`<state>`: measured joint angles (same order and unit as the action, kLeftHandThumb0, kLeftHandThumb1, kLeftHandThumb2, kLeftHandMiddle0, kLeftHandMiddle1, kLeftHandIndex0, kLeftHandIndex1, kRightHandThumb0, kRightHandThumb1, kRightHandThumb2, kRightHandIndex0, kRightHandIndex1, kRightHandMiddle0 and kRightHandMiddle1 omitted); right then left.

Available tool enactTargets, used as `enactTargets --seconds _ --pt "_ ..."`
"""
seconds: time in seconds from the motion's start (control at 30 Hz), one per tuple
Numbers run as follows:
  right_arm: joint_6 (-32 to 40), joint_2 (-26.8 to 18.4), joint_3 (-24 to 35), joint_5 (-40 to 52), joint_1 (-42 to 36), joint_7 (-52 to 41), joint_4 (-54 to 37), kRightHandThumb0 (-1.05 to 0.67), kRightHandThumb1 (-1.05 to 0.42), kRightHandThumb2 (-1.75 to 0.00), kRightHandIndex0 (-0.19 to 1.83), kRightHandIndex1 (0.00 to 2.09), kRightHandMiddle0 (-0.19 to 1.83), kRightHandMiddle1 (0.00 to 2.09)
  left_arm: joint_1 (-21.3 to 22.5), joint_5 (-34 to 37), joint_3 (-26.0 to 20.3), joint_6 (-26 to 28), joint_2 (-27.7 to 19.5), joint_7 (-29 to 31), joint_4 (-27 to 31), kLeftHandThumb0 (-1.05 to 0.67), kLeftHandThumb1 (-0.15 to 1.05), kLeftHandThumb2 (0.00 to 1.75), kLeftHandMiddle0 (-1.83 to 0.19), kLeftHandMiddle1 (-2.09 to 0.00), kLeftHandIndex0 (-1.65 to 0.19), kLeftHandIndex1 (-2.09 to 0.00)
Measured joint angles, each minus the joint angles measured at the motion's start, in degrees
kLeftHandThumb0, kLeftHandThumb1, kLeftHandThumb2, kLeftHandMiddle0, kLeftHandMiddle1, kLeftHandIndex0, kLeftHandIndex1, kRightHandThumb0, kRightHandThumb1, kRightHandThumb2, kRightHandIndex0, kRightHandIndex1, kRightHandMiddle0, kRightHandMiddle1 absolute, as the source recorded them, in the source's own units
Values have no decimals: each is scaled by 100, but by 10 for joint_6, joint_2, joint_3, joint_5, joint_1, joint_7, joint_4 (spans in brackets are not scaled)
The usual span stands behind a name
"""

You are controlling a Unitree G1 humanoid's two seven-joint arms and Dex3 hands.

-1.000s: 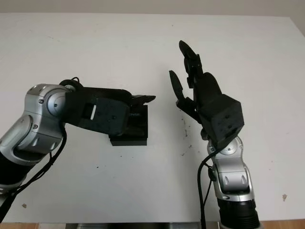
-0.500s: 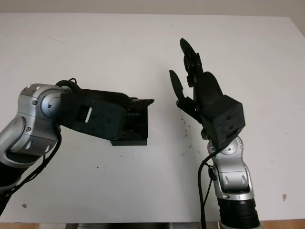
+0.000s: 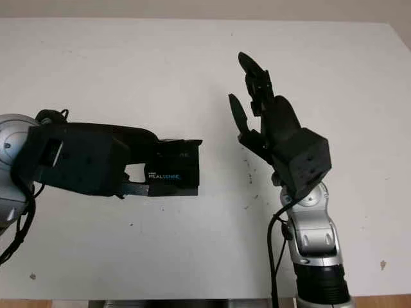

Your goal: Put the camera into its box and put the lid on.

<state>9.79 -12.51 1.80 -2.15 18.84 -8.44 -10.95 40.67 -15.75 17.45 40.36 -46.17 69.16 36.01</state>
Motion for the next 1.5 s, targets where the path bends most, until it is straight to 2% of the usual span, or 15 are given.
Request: enactTargets --seconds 0.1,0.2,0.27,0.37,0.47,0.57,0.67,0.7,0.8,1.03,1.13,1.27,1.37,1.5 --pt "0 -1 1 0 0 0 0 -72 -105 -58 -2 6 -19 48 -36 18 -21 -59 -7 -36 -4 -78 105 60 19 0 19 0" --pt "0 -1 4 2 0 -1 0 -72 -105 -58 -2 6 -19 46 -60 59 -63 -128 -1 -75 -48 -81 105 47 19 0 19 0" --pt "1 -1 7 8 0 -3 0 -72 -105 -57 -2 5 -19 44 -59 91 -96 -191 10 -100 -113 -84 105 32 19 0 19 0" --pt "1 -1 11 13 -1 -7 0 -71 -105 -56 -2 5 -19 43 -33 149 -133 -272 28 -112 -240 -90 104 13 19 0 19 0" --pt "2 -2 13 15 -1 -10 0 -71 -105 -57 -3 5 -18 42 -6 175 -148 -390 41 -114 -369 -98 101 7 19 0 19 0" --pt "2 -6 15 14 -1 -13 0 -72 -105 -58 -3 5 -18 41 6 178 -149 -447 44 -115 -428 -98 100 6 19 0 19 0" --pt "2 -7 16 15 -1 -14 3 -72 -105 -57 -2 6 -19 42 10 178 -148 -457 51 -126 -450 -101 103 7 19 0 19 0" --pt "2 -7 16 16 0 -14 4 -72 -105 -57 -2 5 -19 42 10 178 -148 -458 56 -132 -455 -103 104 15 19 0 19 0" --pt "1 -8 16 18 3 -19 11 -72 -105 -57 -1 6 -19 44 13 175 -148 -459 64 -150 -477 -105 105 23 19 0 19 0" --pt "1 -14 15 6 9 -18 18 -67 -105 -59 0 6 -19 45 45 165 -125 -486 79 -137 -560 -105 104 10 19 0 19 0" --pt "1 -16 14 3 9 -18 18 -66 -105 -59 -1 6 -19 44 46 167 -119 -485 84 -126 -564 -105 103 7 19 0 19 0" --pt "1 -16 14 -1 9 -13 18 -66 -105 -60 0 6 -16 42 46 182 -113 -430 91 -105 -551 -105 101 6 19 0 19 0" --pt "1 -17 14 -5 9 -13 18 -64 -105 -59 -1 6 -15 40 45 189 -109 -409 92 -86 -530 -103 98 4 19 0 19 0" --pt "1 -17 14 -5 9 -14 18 -64 -105 -60 -2 5 -15 38 43 190 -105 -409 91 -71 -498 -99 95 4 19 0 19 0"
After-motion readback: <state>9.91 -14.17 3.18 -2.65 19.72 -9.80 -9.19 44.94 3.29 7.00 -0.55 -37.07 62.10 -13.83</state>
